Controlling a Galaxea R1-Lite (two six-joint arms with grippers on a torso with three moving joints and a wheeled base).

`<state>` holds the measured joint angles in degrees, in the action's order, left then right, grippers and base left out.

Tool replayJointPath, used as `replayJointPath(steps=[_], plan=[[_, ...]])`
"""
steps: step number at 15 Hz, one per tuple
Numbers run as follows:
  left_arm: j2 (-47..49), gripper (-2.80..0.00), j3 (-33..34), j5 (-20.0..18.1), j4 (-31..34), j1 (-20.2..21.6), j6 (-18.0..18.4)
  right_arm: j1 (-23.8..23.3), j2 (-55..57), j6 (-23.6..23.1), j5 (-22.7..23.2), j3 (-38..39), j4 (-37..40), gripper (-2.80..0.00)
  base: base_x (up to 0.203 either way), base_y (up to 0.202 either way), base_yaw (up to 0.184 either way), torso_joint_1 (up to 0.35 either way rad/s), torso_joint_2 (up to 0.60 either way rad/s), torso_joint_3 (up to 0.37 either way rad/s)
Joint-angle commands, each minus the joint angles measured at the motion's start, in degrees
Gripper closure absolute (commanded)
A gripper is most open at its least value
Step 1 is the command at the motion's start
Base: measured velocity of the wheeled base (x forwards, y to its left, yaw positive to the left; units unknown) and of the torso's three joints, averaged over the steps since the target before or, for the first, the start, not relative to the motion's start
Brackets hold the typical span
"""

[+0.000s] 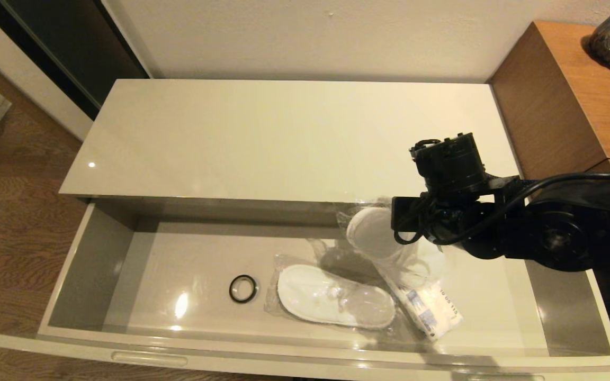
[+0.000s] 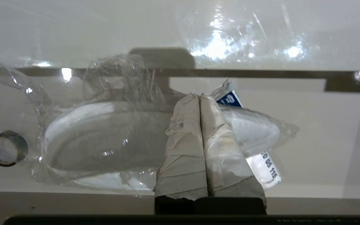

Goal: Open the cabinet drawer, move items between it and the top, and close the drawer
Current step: Put the disposable slippers in the drawer

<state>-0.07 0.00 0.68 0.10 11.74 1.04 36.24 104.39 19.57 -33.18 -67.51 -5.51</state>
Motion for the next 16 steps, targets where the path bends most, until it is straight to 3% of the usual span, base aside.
replayJointPath(steps=[1,4,9,12,16], plan=[[-2.2,0.00,0.1,0.0,0.0,0.0,0.0,0.1,2.9,0.1,-0.2,-2.7,-0.1,0.00,0.000,0.000,0.000,0.000,0.00,0.000],[-2.2,0.00,0.1,0.0,0.0,0.0,0.0,1.7,6.8,0.5,-0.3,-5.2,-0.1,0.00,0.000,0.000,0.000,0.000,0.00,0.000],[-2.2,0.00,0.1,0.0,0.0,0.0,0.0,8.2,4.8,1.0,-0.2,-1.4,1.1,0.00,0.000,0.000,0.000,0.000,0.00,0.000],[-2.2,0.00,0.0,0.0,0.0,0.0,0.1,16.4,2.7,1.1,-0.1,2.8,3.6,0.00,0.000,0.000,0.000,0.000,0.00,0.000],[-2.2,0.00,0.1,0.0,0.0,0.0,0.0,14.5,-2.0,1.1,-2.3,3.1,5.2,0.00,0.000,0.000,0.000,0.000,0.00,0.000]])
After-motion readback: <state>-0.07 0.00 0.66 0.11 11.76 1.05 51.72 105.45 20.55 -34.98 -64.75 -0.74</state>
